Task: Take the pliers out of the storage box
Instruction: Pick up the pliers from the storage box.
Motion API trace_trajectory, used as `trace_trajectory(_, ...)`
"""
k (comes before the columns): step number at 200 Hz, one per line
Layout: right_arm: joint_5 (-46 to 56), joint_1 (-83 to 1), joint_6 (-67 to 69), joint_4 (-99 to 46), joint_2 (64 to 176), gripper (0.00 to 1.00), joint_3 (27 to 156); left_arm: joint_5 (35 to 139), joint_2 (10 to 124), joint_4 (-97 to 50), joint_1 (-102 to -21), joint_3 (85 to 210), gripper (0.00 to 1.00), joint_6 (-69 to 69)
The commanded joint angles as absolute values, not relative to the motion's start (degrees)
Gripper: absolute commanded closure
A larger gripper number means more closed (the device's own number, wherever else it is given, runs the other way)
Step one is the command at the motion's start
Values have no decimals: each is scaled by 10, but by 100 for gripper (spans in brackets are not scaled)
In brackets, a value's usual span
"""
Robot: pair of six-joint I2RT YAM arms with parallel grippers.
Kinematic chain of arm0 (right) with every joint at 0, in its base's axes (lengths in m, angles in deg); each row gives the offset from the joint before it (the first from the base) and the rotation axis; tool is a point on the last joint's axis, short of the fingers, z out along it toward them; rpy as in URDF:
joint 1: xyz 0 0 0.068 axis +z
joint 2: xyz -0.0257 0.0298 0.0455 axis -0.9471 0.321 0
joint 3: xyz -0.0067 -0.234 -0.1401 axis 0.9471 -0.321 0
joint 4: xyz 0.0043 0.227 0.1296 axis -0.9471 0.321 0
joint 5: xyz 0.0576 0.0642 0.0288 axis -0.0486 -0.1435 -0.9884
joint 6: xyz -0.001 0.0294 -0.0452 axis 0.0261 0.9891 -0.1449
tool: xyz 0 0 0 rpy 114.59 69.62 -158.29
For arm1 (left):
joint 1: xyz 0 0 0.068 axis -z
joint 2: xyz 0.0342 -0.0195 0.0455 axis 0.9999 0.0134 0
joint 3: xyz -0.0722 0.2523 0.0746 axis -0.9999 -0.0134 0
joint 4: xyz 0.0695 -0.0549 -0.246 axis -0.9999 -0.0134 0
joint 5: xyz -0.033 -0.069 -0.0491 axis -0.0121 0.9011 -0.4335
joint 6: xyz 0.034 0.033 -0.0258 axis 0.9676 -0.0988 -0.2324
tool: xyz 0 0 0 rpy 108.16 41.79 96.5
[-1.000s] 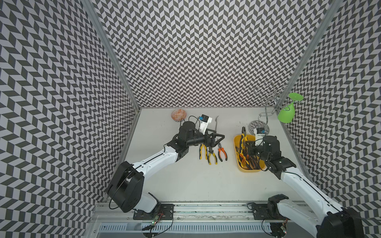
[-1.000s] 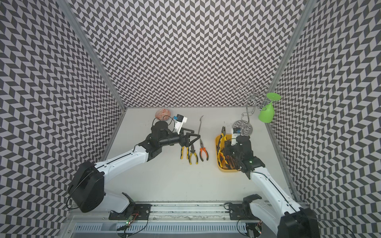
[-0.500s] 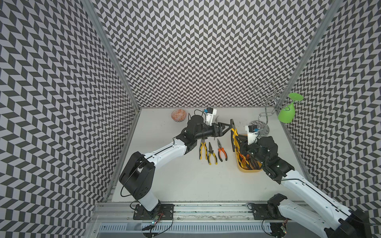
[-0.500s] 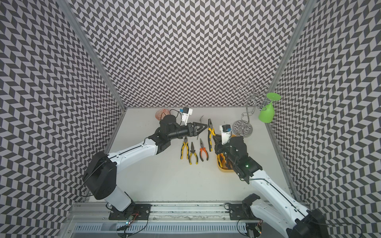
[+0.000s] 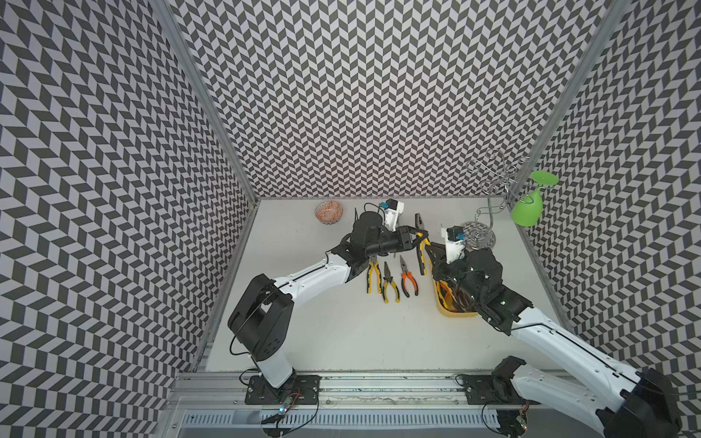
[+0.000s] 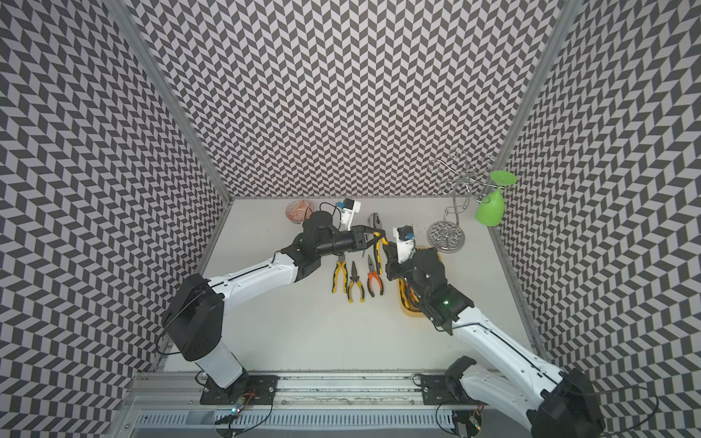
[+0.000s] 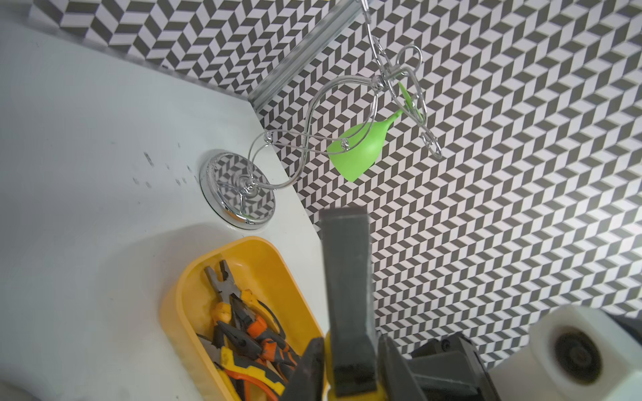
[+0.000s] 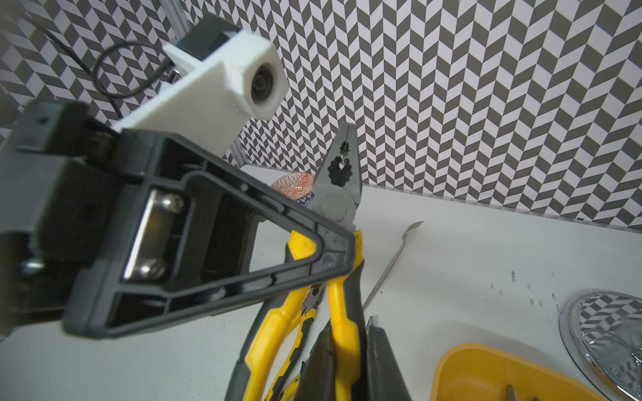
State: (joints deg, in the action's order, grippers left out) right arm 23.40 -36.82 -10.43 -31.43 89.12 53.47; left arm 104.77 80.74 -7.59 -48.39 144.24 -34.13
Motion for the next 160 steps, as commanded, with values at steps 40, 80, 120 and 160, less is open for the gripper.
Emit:
trace_trajectory(40,294,-357,-147,-342,870,83,561,1064,819,-80,-485,1465,100,-316)
trace_trajectory(80,238,-357,-185,-326,822,10,528,1056,811,-165,-505,1474,100,-201)
trace_trajectory(120,124,-355,-202,-294,806,1,523,1085,790,-276,-583,1451,100,-97)
trace_trajectory(160,12,-340,-229,-339,829,1,507,1120,773,-412,-668,1440,100,36)
